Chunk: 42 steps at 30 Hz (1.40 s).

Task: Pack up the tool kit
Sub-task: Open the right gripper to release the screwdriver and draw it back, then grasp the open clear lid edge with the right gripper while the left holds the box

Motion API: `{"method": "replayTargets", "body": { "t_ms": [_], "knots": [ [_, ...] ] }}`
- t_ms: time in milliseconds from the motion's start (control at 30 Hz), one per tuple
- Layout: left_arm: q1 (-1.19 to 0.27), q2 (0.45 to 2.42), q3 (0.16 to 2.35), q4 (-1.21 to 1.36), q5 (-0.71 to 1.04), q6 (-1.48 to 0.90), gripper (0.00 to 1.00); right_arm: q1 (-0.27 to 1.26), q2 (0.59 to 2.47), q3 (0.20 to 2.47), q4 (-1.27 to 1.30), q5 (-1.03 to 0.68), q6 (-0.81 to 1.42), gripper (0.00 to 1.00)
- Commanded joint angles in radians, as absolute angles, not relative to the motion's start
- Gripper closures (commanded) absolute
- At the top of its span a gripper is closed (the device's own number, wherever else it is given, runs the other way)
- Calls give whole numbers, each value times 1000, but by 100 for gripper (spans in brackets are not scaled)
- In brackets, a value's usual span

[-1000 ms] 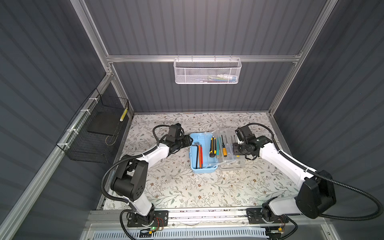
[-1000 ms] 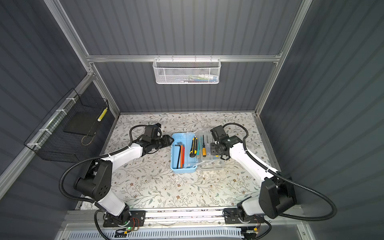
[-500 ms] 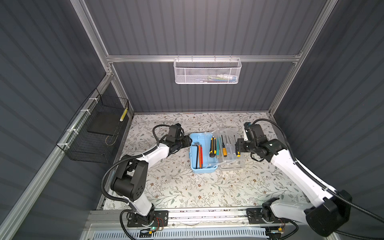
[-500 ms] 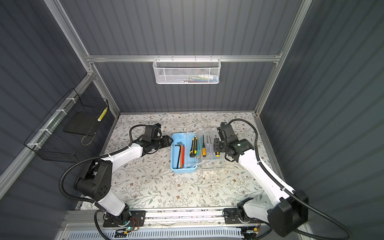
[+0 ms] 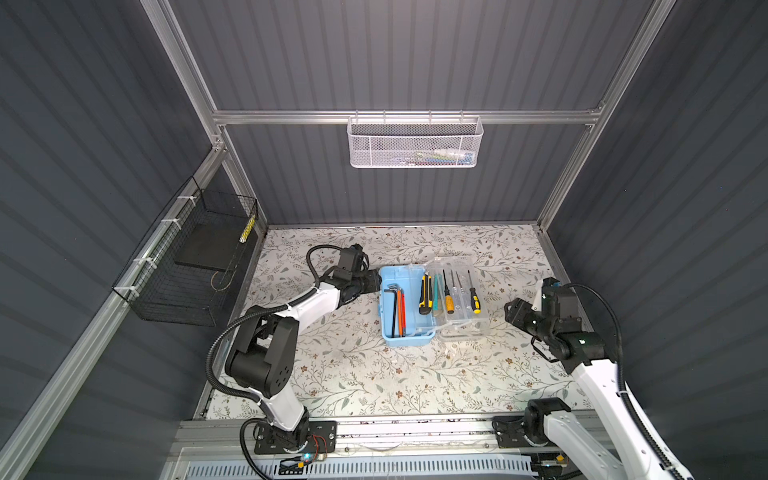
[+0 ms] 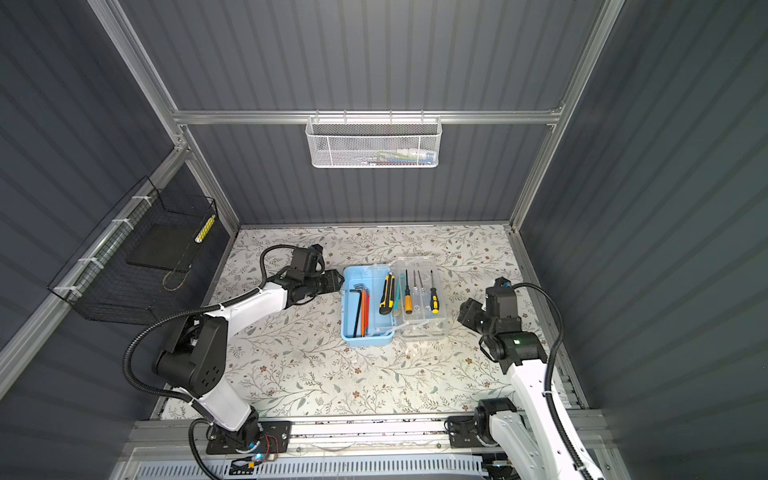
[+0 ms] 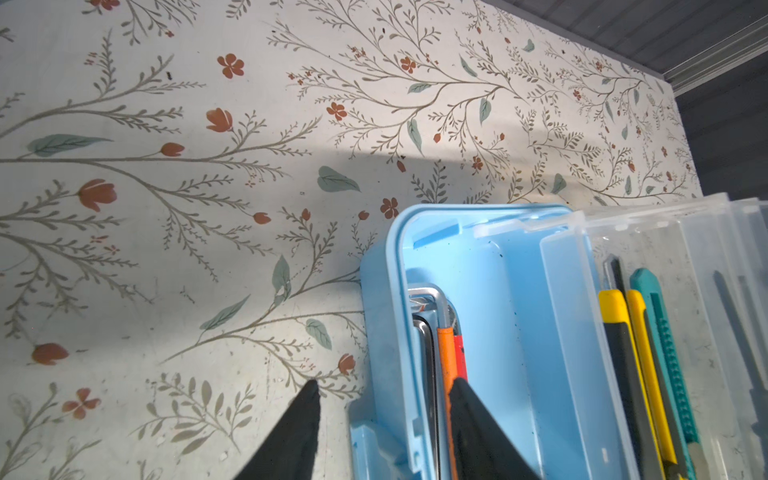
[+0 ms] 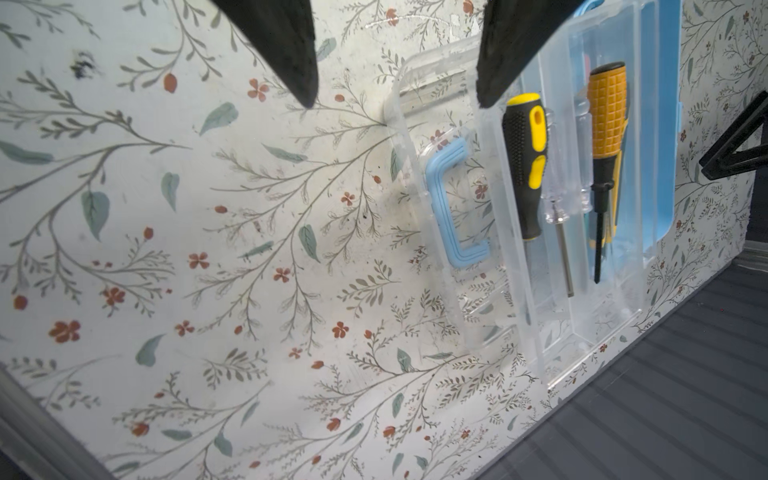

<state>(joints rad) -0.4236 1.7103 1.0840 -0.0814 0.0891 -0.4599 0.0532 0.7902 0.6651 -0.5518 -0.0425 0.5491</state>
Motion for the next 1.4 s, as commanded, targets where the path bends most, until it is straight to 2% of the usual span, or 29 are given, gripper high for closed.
{"method": "replayTargets", "body": {
  "t_ms": [0,267,733,933,1133,1367],
  "knots": [
    [-418,1756,1123,-80,103,-435,48,14,794,608,-511,-124,586,38],
    [-416,1866,1182,-46,129,-454,49,-2,893,494,-345,-235,615,38],
    [-417,1951,1245,-52,132,-486,55,-2,980,443,-228,-326,633,38],
    [-417,1958,1244,-46,138,-512,64,-2,1008,424,-161,-417,648,38],
    [-417,1956,1239,-40,141,-535,81,-2,1057,421,-123,-447,644,38],
    [-417,1954,1231,-32,150,-557,95,-2,1113,424,-97,-459,644,40]
  ]
}}
